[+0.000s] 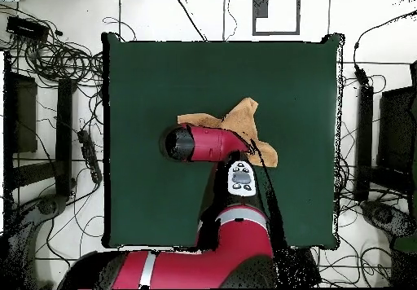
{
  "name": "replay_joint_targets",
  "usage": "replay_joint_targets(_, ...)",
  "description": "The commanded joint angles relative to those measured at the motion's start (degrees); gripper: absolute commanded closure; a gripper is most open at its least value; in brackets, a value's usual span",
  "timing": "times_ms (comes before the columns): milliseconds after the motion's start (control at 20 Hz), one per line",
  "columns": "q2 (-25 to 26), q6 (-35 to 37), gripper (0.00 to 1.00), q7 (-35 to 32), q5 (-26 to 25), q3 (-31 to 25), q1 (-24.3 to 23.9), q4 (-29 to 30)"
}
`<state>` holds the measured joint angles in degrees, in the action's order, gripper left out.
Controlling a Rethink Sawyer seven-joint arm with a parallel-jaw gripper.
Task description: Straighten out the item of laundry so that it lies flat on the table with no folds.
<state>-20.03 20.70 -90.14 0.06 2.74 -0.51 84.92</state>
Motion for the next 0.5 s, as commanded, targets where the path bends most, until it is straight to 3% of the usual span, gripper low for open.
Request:
replay_joint_targets(50, 8.9, -9.39, 0.0, -12.28, 1.4, -3.81, 1.02, -2.34)
replay_joint_targets(250, 8.79, -9.87, 0.0, -12.13, 1.17, -3.94, 0.8, -1.87)
replay_joint_targets(300, 8.78, -9.92, 1.0, -12.0, 1.09, -4.02, 0.72, -1.8)
replay_joint_targets(500, 8.94, -9.74, 1.0, -11.56, 1.18, -3.96, 0.7, -2.35)
